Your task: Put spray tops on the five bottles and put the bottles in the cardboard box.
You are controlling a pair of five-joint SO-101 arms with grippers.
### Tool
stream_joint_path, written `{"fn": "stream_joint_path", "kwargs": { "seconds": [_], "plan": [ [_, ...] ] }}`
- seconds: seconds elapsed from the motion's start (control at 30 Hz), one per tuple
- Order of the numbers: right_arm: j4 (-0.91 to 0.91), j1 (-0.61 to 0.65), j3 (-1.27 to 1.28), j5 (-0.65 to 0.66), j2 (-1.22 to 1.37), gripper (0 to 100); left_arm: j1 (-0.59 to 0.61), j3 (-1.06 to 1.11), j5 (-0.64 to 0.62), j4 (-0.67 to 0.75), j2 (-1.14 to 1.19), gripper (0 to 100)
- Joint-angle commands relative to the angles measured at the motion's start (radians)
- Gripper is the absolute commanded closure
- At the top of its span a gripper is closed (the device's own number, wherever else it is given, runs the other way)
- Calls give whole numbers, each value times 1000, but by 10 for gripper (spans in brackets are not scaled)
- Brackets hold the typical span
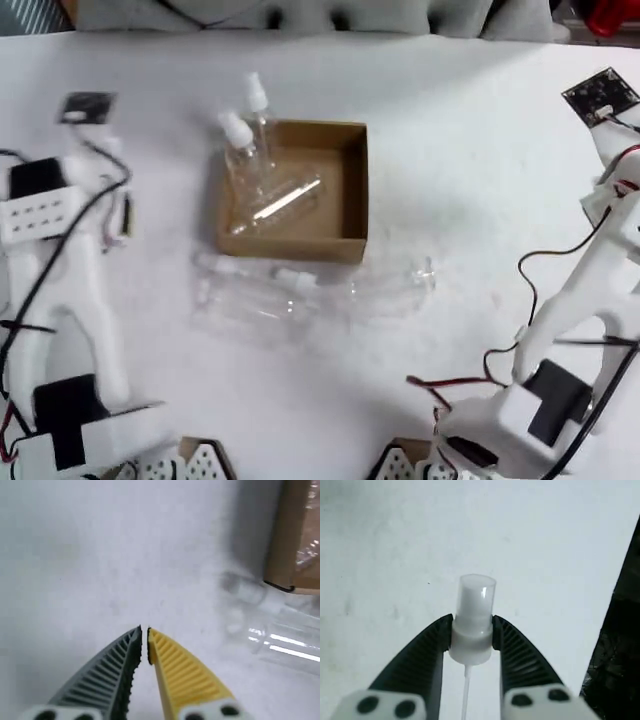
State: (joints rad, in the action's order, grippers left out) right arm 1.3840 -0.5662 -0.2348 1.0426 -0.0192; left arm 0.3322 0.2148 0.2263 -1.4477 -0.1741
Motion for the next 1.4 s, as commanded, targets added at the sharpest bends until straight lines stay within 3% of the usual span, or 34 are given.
{"fn": "stream_joint_path", "kwargs": {
  "seconds": [0.0,0.13,0.3,0.47,0.7,1.0,1.2,1.37],
  "plan": [
    [-21,1,-6,-74,15,984,-94,-57,3,-5,-96,980],
    [91,41,-5,-147,56,984,-120,25,3,54,-168,980],
    [237,88,-5,-161,91,984,-114,333,3,252,-378,980],
    [291,87,-2,-218,108,984,-120,612,0,354,-576,980],
    [297,116,166,-232,58,984,-59,901,-149,517,-719,980],
    [111,206,520,-308,-137,983,-4,1051,-181,572,-776,980],
    [-22,312,744,-308,-288,978,33,1154,-181,724,-776,980],
    [-104,378,878,-301,-354,823,33,1160,-181,732,-776,980]
  ]
}}
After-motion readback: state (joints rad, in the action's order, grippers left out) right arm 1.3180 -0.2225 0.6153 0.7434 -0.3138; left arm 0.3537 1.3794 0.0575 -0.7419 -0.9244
